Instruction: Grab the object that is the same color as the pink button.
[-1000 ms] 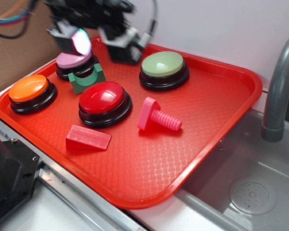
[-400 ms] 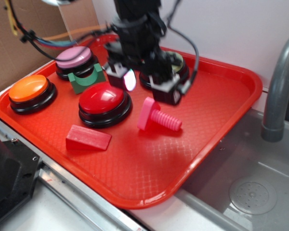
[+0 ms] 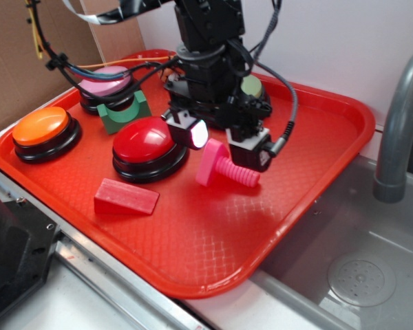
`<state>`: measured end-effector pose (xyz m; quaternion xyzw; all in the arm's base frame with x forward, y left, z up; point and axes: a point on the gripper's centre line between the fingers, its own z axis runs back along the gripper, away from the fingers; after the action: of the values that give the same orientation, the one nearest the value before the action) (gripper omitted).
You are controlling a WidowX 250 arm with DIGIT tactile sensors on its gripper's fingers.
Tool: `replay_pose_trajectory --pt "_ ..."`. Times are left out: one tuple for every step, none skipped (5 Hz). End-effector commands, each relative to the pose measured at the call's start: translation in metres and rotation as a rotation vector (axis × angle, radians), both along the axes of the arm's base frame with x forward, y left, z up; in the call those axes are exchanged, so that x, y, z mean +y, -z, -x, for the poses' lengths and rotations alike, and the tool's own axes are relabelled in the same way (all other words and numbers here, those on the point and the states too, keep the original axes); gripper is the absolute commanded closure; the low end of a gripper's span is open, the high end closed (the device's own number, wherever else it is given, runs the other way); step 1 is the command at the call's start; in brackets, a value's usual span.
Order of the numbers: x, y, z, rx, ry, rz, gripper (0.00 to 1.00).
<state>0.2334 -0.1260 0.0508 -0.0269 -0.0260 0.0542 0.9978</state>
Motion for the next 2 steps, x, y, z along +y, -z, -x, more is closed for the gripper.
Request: replay_pose_trajectory --pt "0.0025 0.0027 -0.0020 -0.055 -0.013 -0.006 1.00" --pt "0.0059 0.0062 0.0016 -0.042 -0.019 -0.024 1.00"
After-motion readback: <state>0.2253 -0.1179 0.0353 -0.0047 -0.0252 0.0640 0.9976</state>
